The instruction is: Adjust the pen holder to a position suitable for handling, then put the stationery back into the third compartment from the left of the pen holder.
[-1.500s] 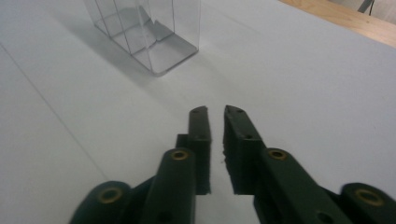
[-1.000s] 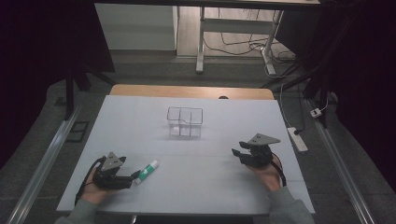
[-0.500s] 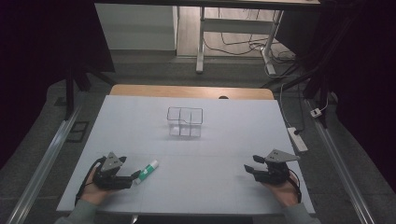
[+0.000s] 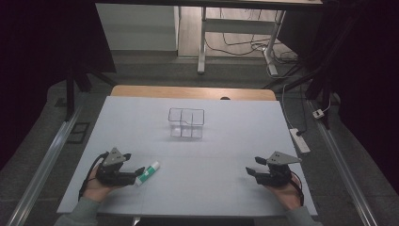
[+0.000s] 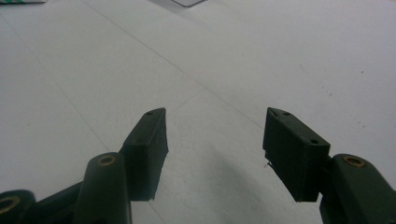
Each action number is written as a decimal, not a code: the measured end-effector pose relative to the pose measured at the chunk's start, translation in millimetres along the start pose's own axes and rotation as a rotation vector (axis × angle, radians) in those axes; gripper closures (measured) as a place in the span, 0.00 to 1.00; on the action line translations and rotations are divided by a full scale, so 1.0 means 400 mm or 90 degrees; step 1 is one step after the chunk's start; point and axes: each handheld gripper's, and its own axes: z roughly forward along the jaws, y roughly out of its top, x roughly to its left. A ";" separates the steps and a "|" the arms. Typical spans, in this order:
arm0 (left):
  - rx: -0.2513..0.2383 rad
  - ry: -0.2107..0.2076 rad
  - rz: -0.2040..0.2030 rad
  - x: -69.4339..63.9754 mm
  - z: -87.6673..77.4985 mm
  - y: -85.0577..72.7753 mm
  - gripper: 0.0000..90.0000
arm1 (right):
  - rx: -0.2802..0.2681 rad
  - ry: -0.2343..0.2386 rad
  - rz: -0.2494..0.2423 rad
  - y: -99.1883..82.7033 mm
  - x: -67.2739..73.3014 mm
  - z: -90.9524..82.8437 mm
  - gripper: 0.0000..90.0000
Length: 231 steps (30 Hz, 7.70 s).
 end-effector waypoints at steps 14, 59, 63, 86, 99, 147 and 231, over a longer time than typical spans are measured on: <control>0.031 -0.006 0.006 -0.019 -0.017 0.072 0.26 | 0.016 0.001 -0.018 0.000 0.000 0.010 0.44; 0.254 -0.058 0.054 -0.042 0.147 0.170 0.35 | 0.026 0.003 -0.032 -0.003 0.003 0.017 0.44; 0.275 -0.053 0.052 -0.038 0.160 0.162 0.35 | 0.028 0.003 -0.033 -0.003 0.003 0.017 0.44; 0.308 -0.061 0.066 -0.031 0.183 0.141 0.68 | 0.027 -0.002 -0.025 -0.004 -0.001 0.017 0.44; 0.245 -0.054 0.059 -0.019 0.145 0.149 0.72 | 0.024 -0.006 -0.021 -0.003 -0.001 0.011 0.44; -0.091 -0.050 -0.003 0.006 -0.011 0.187 0.72 | 0.006 -0.016 -0.015 -0.004 -0.007 0.000 0.44; -0.206 -0.063 0.084 -0.064 0.208 0.535 0.72 | 0.001 -0.010 -0.046 -0.009 0.000 -0.001 0.38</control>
